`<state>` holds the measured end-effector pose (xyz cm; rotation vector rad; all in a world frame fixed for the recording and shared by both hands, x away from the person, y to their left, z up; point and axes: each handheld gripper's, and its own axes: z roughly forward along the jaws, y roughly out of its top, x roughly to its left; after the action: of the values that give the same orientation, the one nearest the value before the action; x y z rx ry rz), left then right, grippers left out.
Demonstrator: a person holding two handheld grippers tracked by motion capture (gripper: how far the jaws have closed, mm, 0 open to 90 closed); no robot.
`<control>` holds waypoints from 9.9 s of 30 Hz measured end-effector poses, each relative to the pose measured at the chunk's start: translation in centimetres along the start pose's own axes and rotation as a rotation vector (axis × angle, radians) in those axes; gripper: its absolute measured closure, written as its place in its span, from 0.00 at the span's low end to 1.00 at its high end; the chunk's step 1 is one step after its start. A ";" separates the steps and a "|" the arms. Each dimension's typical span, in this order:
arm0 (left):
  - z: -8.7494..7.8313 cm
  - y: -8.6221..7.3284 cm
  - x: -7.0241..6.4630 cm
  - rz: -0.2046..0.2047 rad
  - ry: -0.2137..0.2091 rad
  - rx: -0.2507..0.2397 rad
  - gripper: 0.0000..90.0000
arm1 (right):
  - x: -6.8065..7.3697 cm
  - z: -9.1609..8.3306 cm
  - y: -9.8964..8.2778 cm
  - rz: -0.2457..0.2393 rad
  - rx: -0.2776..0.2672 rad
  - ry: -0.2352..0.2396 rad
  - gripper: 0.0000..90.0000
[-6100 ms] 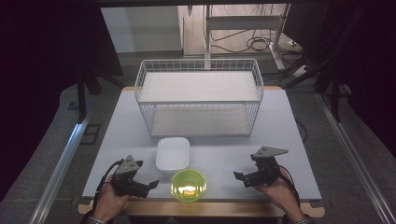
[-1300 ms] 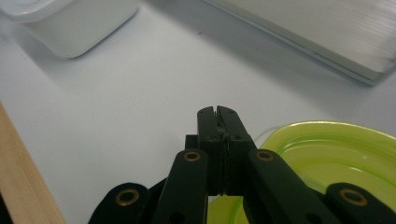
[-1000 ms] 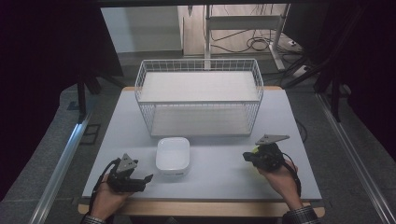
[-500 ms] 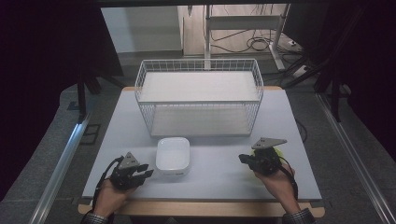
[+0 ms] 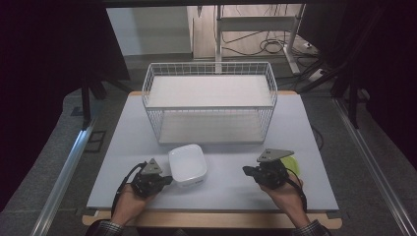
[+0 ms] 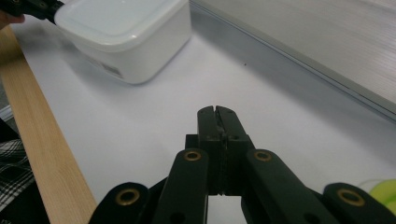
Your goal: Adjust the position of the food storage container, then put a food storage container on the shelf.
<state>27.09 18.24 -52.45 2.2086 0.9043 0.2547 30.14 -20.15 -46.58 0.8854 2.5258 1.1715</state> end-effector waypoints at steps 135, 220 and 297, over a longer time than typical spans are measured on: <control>-0.5 2.7 -1.4 -0.010 -0.053 -0.158 0.05 | 2.8 3.1 -0.2 0.024 0.014 0.034 0.03; -3.7 9.1 -1.7 -0.162 -0.081 -0.227 0.88 | 2.4 -1.0 6.4 0.161 -0.163 -0.029 0.87; -7.7 22.1 6.5 -0.189 -0.006 -0.394 0.82 | -4.3 -2.0 20.3 0.192 -0.308 -0.102 0.84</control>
<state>40.32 16.06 -32.17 1.7509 0.9613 0.3071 41.47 -13.79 -30.23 1.0902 2.1394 1.4814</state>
